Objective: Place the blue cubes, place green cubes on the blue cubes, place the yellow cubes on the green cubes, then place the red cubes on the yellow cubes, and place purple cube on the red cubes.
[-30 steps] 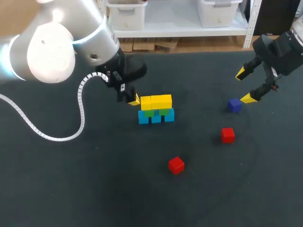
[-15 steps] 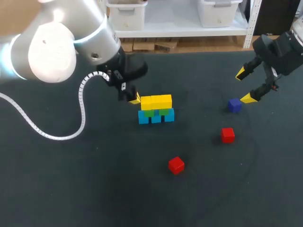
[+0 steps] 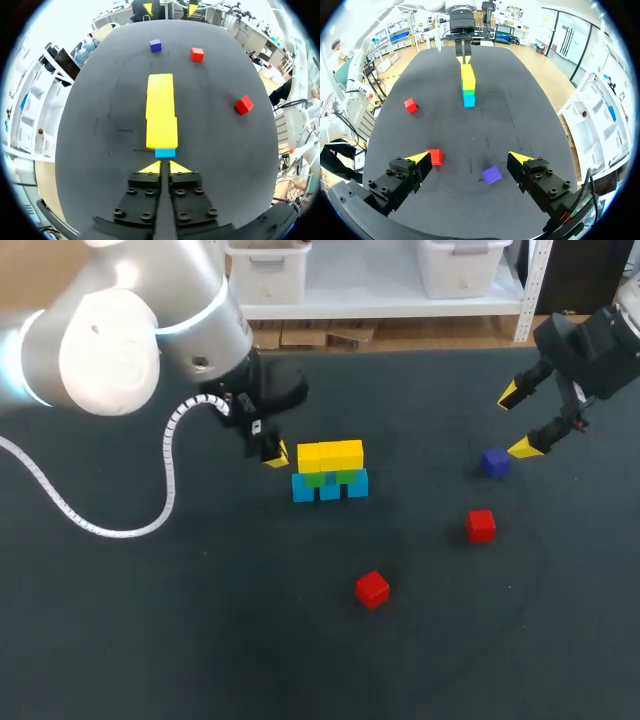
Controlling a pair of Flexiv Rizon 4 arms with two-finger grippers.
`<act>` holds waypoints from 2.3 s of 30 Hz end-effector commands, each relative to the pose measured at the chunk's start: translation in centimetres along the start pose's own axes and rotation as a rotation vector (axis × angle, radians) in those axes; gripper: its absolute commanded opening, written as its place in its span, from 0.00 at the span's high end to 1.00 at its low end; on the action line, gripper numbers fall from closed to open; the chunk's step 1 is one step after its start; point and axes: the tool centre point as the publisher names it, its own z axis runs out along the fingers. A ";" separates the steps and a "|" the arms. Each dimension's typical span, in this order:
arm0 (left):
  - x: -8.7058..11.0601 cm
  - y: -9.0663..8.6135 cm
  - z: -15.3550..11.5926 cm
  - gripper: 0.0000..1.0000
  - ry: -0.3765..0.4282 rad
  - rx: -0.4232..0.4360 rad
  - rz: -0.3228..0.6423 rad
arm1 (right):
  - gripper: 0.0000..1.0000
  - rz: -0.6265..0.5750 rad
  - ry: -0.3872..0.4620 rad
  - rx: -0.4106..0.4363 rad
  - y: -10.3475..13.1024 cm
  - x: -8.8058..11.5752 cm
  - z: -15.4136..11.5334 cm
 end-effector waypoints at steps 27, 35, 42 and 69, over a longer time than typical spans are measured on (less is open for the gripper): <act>7.4 -3.7 -5.8 0.00 -0.254 -0.022 0.112 | 0.00 -0.001 -0.002 0.001 0.0 0.0 0.0; 8.2 -3.8 -6.4 0.00 -0.248 -0.018 0.130 | 0.00 -0.001 -0.002 0.001 0.0 0.0 0.0; 8.2 -3.8 -6.4 0.00 -0.248 -0.018 0.130 | 0.00 -0.001 -0.002 0.001 0.0 0.0 0.0; 8.2 -3.8 -6.4 0.00 -0.248 -0.018 0.130 | 0.00 -0.135 -0.010 -0.034 9.1 -3.6 -0.2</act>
